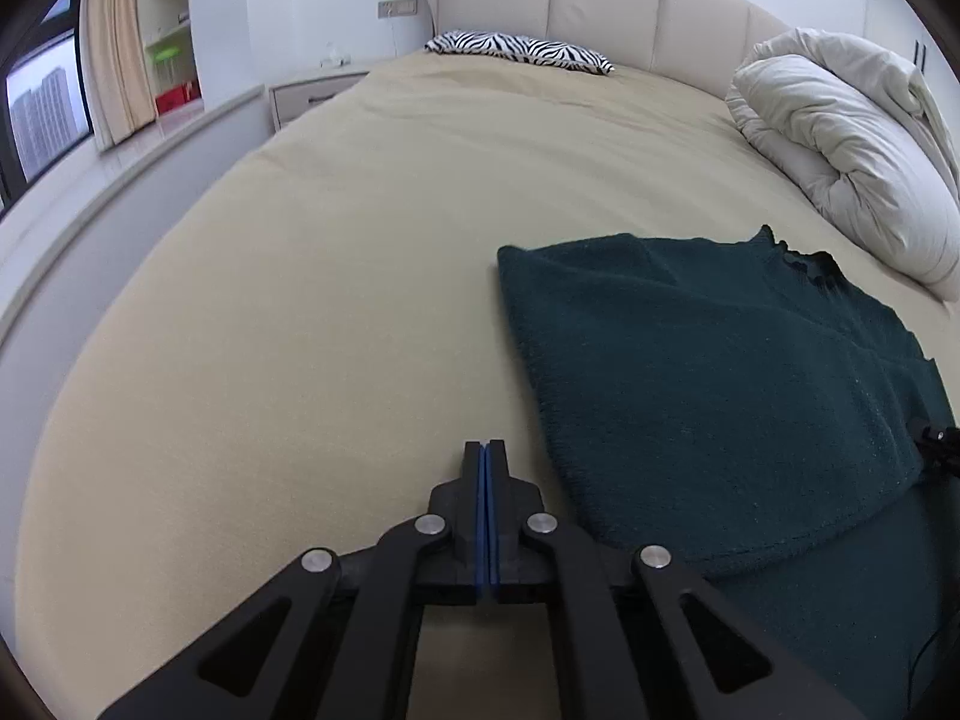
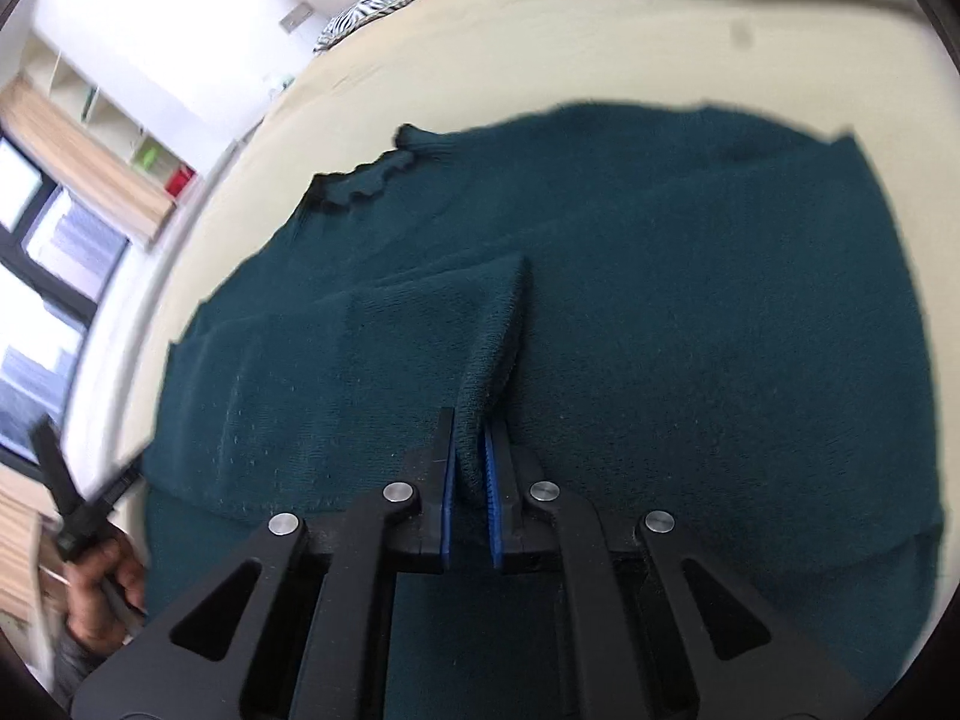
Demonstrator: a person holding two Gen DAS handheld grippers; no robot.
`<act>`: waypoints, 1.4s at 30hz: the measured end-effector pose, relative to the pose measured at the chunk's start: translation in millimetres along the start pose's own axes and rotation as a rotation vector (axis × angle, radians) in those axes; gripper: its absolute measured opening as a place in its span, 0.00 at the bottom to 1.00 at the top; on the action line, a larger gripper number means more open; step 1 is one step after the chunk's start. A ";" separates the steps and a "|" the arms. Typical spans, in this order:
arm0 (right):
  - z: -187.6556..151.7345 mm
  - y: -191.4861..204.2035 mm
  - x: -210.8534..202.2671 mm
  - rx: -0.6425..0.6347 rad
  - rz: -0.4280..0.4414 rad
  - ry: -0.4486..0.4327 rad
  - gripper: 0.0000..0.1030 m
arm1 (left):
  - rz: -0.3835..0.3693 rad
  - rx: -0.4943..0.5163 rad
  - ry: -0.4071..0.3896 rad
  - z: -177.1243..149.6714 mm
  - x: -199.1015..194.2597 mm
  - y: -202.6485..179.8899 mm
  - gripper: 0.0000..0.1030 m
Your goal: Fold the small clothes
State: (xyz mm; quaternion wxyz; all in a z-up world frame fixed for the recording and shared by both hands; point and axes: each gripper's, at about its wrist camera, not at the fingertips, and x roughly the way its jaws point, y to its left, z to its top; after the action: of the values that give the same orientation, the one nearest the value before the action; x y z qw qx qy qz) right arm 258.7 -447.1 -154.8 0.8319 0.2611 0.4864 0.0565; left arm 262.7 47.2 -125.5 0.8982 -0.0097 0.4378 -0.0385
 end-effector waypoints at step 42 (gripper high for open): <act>-176.0 -69.2 -195.0 0.141 -0.057 -0.202 0.67 | -0.177 -0.181 0.055 -163.4 -149.4 39.9 0.70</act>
State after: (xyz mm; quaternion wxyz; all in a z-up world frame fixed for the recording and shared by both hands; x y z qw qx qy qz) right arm -1.5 -507.5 -105.3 0.8574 0.3095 0.4103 -0.0280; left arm 44.8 101.2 -110.9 0.8745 -0.1281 0.4611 -0.0784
